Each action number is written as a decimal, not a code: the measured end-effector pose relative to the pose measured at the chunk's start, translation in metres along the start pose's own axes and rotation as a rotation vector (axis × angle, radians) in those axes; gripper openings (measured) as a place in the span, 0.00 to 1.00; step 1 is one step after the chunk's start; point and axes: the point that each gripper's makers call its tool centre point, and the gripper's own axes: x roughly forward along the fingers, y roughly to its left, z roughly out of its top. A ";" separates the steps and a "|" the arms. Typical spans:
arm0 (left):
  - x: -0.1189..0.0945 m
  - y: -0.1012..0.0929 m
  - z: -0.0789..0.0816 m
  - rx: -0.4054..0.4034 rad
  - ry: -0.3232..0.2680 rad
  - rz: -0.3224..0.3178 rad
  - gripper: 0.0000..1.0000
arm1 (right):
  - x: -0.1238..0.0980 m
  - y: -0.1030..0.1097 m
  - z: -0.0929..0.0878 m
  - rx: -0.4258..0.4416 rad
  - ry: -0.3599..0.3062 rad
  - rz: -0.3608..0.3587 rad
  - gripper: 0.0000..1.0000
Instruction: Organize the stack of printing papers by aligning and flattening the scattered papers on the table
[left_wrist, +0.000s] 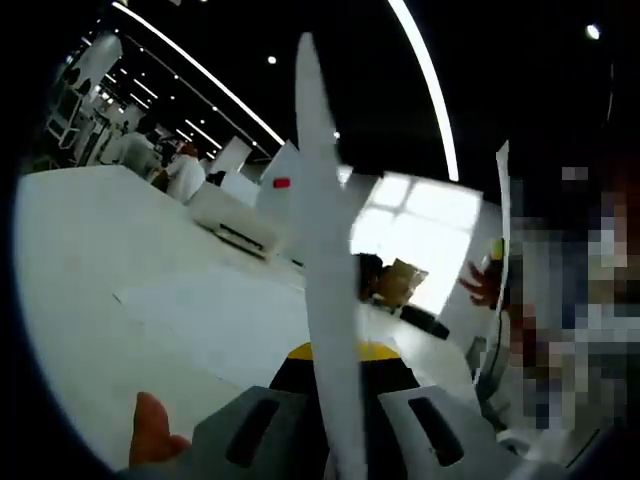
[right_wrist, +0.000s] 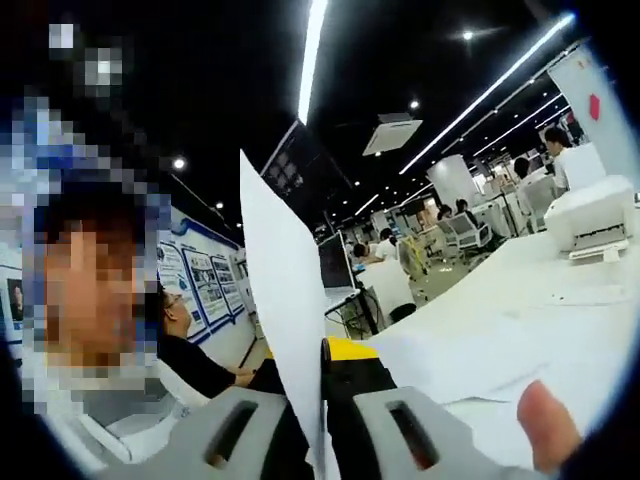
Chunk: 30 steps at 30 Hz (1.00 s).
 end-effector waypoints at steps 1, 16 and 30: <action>0.000 0.000 0.000 0.001 0.000 -0.001 0.06 | 0.002 0.004 0.002 0.015 -0.010 0.018 0.00; -0.002 0.001 0.004 -0.015 -0.022 -0.018 0.06 | 0.048 -0.088 -0.074 0.194 0.000 -0.061 0.00; -0.002 -0.002 0.006 -0.004 -0.034 -0.031 0.06 | 0.059 -0.098 -0.091 -0.006 0.018 -0.094 0.00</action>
